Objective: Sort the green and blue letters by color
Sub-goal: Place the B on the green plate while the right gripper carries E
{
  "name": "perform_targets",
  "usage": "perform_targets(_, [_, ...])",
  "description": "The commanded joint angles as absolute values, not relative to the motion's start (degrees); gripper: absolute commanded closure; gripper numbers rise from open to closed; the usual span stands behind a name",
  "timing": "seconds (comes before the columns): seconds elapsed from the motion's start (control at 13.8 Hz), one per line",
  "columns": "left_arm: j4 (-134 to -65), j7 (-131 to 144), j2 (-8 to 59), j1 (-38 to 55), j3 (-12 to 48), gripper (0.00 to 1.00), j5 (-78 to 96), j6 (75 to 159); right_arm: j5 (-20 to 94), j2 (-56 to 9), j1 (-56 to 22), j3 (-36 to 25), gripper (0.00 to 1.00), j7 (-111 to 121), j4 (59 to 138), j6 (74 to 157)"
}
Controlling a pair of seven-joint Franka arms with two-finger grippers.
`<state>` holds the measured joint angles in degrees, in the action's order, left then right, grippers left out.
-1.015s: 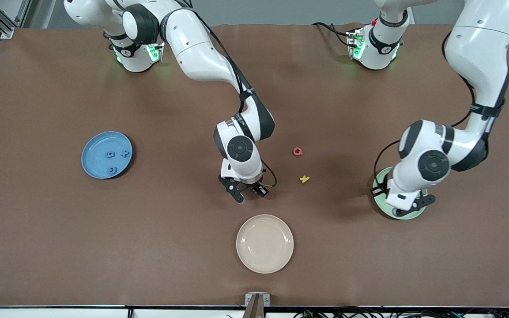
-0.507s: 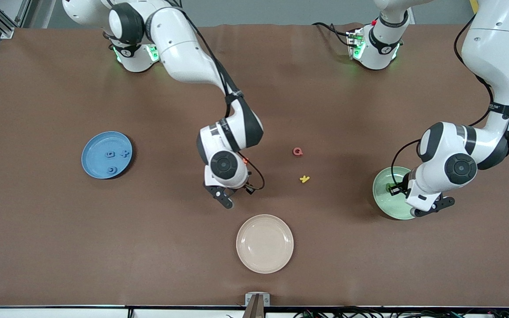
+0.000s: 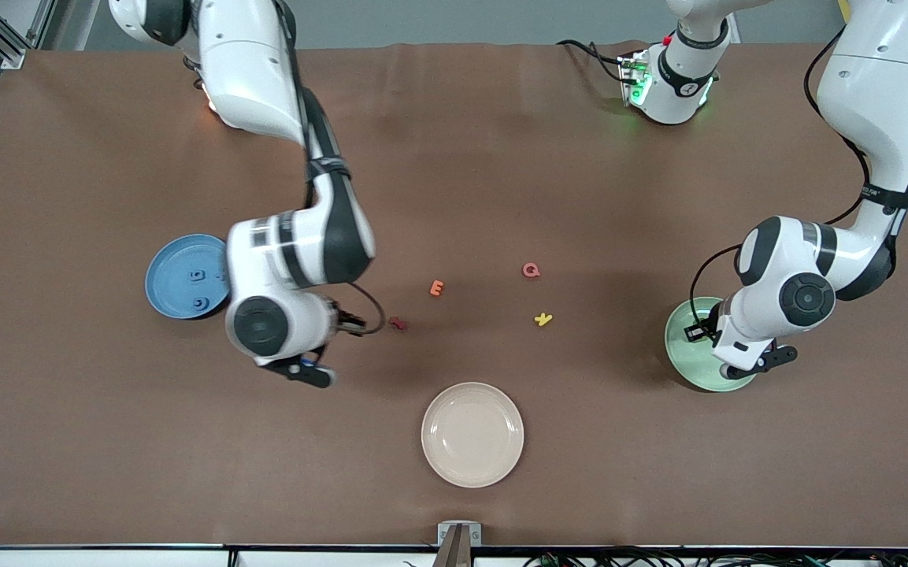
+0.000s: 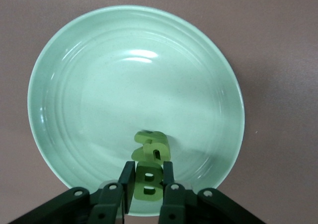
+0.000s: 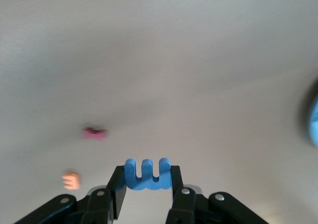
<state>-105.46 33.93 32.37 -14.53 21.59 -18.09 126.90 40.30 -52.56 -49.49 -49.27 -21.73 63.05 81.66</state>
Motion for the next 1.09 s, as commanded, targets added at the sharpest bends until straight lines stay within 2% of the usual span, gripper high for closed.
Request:
perform_targets(0.0, [-106.26,33.05,31.99,-15.56,21.88,0.97,-19.25,128.84,39.64,-49.83,-50.19,-55.61,1.00,-9.19,67.41,76.75])
perform_targets(0.36, [-106.96,32.96,32.69,-15.73,21.88,0.97,-19.25,131.75,39.81,-49.75,-50.97,-63.18,1.00,3.49,72.06,75.24])
perform_targets(0.58, [-106.96,32.96,32.87,-15.73,21.88,0.97,-19.16,131.84,39.90,-49.75,-53.52,-70.02,1.00,12.10,76.27,74.01])
perform_targets(0.72, [-106.96,32.96,32.96,-15.91,21.88,0.93,-19.25,131.92,39.90,-49.75,-54.93,-73.72,1.00,18.17,79.44,74.00])
perform_targets(0.87, [-106.96,32.96,33.05,-16.52,21.88,0.91,-19.25,132.01,39.90,-49.83,-53.89,-74.18,1.00,20.12,80.07,73.92])
perform_targets(1.01, [-106.88,32.96,33.05,-16.52,21.88,0.82,-19.16,132.01,39.81,-49.75,-51.16,-73.22,1.00,21.52,79.98,73.83])
